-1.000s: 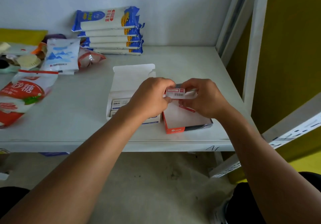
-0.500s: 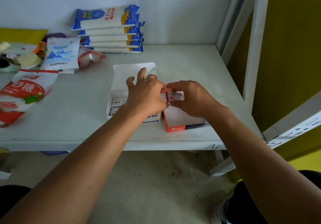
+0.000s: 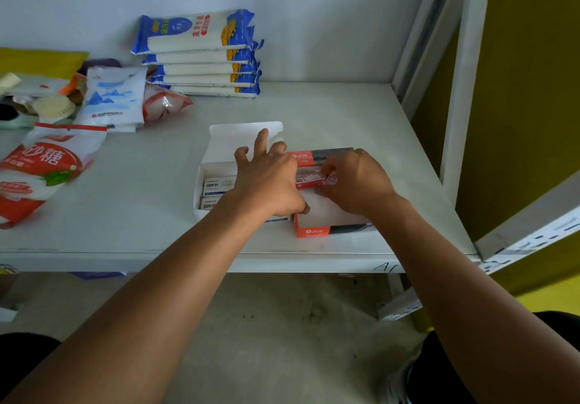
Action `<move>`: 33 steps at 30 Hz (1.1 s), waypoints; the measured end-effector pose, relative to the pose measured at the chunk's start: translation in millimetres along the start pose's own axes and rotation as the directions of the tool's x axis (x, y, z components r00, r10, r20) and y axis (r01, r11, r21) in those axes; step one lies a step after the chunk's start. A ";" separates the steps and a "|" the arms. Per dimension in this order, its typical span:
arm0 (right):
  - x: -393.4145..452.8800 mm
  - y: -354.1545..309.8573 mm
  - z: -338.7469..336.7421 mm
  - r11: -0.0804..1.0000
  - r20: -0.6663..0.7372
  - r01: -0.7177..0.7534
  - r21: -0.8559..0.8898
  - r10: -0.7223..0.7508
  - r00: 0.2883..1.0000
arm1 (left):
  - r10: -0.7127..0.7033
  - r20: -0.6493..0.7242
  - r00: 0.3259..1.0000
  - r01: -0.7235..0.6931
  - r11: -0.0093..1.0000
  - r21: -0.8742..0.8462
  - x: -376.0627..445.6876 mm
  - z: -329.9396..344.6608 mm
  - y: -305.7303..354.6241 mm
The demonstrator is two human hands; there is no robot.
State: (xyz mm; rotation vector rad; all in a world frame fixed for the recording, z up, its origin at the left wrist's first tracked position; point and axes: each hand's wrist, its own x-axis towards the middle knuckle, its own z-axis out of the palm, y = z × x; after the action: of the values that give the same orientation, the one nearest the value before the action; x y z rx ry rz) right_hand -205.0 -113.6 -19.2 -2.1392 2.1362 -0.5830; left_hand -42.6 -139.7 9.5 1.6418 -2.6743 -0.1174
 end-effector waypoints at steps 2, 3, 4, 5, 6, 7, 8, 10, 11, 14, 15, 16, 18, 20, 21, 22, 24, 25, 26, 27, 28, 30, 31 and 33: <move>0.0 -2.1 3.0 1.000 0.020 -0.001 0.002 0.001 1.000 | -0.003 0.015 1.000 0.003 1.000 -0.007 0.5 0.2 -0.1; -0.2 -3.6 3.9 1.000 0.027 0.017 -0.009 -0.017 0.999 | -0.004 0.018 1.000 0.004 1.000 -0.007 0.8 0.4 -0.3; -0.4 -4.8 4.0 0.999 0.026 0.038 -0.018 -0.038 0.999 | -0.005 0.018 1.000 0.005 1.000 -0.008 1.0 0.8 -0.3; -0.8 -5.7 3.9 0.998 0.021 0.057 -0.024 -0.056 0.998 | -0.005 0.016 1.000 0.005 1.000 -0.008 1.1 1.0 -0.4; -0.7 -5.7 3.9 0.997 0.016 0.069 -0.031 -0.069 0.997 | -0.004 0.014 1.000 0.004 1.000 -0.008 1.2 1.3 -0.4; -0.4 -5.0 3.6 0.996 0.024 0.074 -0.042 -0.073 0.997 | -0.002 0.012 1.000 0.002 1.000 -0.009 1.2 1.4 -0.4; 0.3 -5.1 3.2 0.996 0.048 0.074 -0.058 -0.071 0.996 | -0.001 0.012 1.000 0.002 1.000 -0.012 1.3 1.3 -0.3; 1.2 -7.0 1.1 0.995 0.103 0.067 -0.071 -0.060 0.993 | -0.001 0.009 1.000 0.001 1.000 -0.018 1.2 0.5 -0.2; 1.1 -7.7 -1.3 0.997 0.118 0.057 -0.059 -0.050 0.992 | 0.003 0.002 1.000 -0.003 1.000 -0.017 1.1 0.2 -0.1; -0.1 -7.0 -8.7 0.996 0.094 -0.024 0.083 0.016 0.995 | 0.048 -0.083 0.995 -0.048 0.999 -0.002 1.0 1.2 0.6; -0.7 -7.1 -10.0 0.989 0.067 -0.041 0.140 0.032 0.997 | 0.067 -0.118 0.991 -0.066 0.998 0.009 0.9 1.4 1.2; -1.0 -7.3 -10.4 0.983 0.030 -0.047 0.177 0.042 0.999 | 0.082 -0.149 0.985 -0.080 0.997 0.019 1.2 1.4 2.4; -3.0 -10.9 -10.7 0.986 -0.030 -0.053 0.157 0.059 0.998 | 0.097 -0.193 0.976 -0.093 0.995 0.033 1.9 0.1 5.3; -4.7 -15.9 -12.0 0.994 -0.025 -0.039 0.098 0.042 0.999 | 0.098 -0.183 0.978 -0.091 0.995 0.044 2.5 -0.6 7.0; -4.3 -16.4 -13.0 0.993 0.022 -0.025 0.119 0.023 1.000 | 0.096 -0.149 0.984 -0.089 0.995 0.054 2.5 -0.4 7.0; -3.6 -15.4 -15.1 0.984 0.089 -0.023 0.179 0.008 0.996 | 0.091 -0.108 0.990 -0.085 0.994 0.063 2.0 0.3 6.6; -1.0 -11.1 -21.4 0.952 0.199 -0.053 0.302 -0.008 0.980 | 0.078 -0.055 0.995 -0.074 0.995 0.068 -0.1 1.9 5.1; 0.5 -8.0 -24.1 0.946 0.225 -0.061 0.317 -0.013 0.974 | 0.072 -0.050 0.996 -0.068 0.995 0.066 -0.7 2.5 4.3; 1.6 -5.0 -25.5 0.952 0.243 -0.052 0.301 -0.024 0.970 | 0.067 -0.052 0.996 -0.063 0.996 0.062 -1.1 2.8 4.2; 1.5 -3.4 -26.2 0.962 0.272 -0.034 0.272 -0.043 0.961 | 0.063 -0.054 0.997 -0.060 0.996 0.058 -1.5 2.8 4.5; 0.6 -2.9 -26.0 0.967 0.320 -0.015 0.255 -0.070 0.945 | 0.063 -0.053 0.997 -0.060 0.997 0.056 -1.9 2.3 5.3; -3.3 -4.6 -23.0 0.966 0.428 0.001 0.259 -0.115 0.897 | 0.071 -0.037 0.997 -0.069 0.996 0.049 -2.0 1.7 7.3; -4.8 -5.5 -20.5 0.968 0.447 0.008 0.250 -0.123 0.886 | 0.074 -0.026 0.997 -0.073 0.996 0.053 -2.0 1.6 8.4; -5.2 -6.0 -17.2 0.976 0.414 0.021 0.217 -0.112 0.904 | 0.075 -0.011 0.997 -0.074 0.994 0.077 -2.5 1.7 9.8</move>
State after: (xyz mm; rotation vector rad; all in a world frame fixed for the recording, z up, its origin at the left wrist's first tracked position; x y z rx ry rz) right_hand -204.3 -104.5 -2.6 -2.0050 1.6973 -0.2901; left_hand -50.2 -133.0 8.6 1.5529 -2.7587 -0.0031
